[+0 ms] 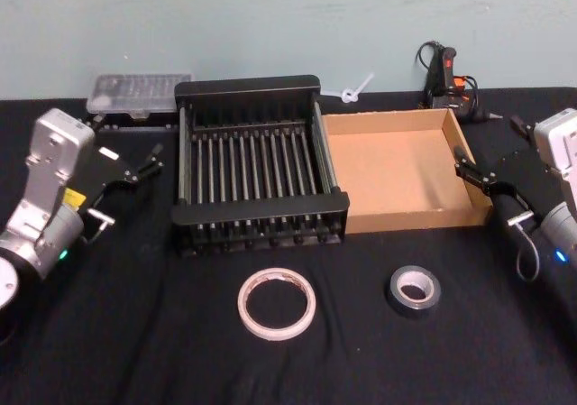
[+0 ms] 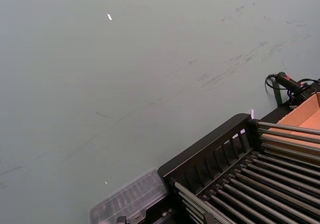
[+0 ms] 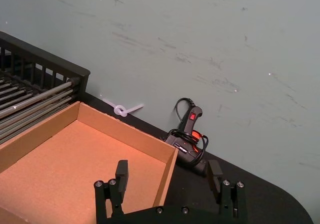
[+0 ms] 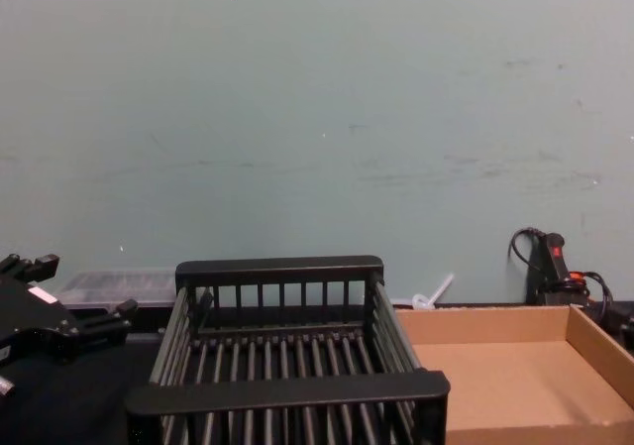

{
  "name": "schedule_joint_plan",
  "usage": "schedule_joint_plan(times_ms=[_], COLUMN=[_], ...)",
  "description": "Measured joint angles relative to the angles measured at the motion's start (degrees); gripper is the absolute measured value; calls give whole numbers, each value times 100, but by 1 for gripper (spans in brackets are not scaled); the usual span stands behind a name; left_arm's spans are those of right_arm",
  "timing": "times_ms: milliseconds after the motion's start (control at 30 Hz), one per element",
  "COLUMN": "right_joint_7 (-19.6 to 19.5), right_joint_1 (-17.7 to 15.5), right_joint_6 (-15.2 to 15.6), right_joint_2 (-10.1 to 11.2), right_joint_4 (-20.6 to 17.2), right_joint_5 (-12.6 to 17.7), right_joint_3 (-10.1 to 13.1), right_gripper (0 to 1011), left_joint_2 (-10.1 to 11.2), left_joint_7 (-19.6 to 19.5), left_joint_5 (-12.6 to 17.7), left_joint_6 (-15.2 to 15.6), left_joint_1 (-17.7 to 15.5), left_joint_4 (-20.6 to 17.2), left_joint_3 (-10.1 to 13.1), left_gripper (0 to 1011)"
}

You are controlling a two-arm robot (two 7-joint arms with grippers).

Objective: Pick up the white tape and place it into the black box , Pick up the silver tape and place it into the brown box.

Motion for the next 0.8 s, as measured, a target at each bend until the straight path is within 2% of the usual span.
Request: schedule_joint_plan(times_ms=[800], right_joint_7=[0], right_joint_1=[0], right_joint_6=[0], right_joint_2=[0], right_joint_4=[0], right_joint_5=[0], right_joint_3=[0], right_gripper=[1002], left_joint_2=[0], left_joint_7=[0], left_joint_5=[0], left_joint_6=[0], left_joint_1=[0], left_joint_4=[0], left_joint_3=[0], left_gripper=[1001])
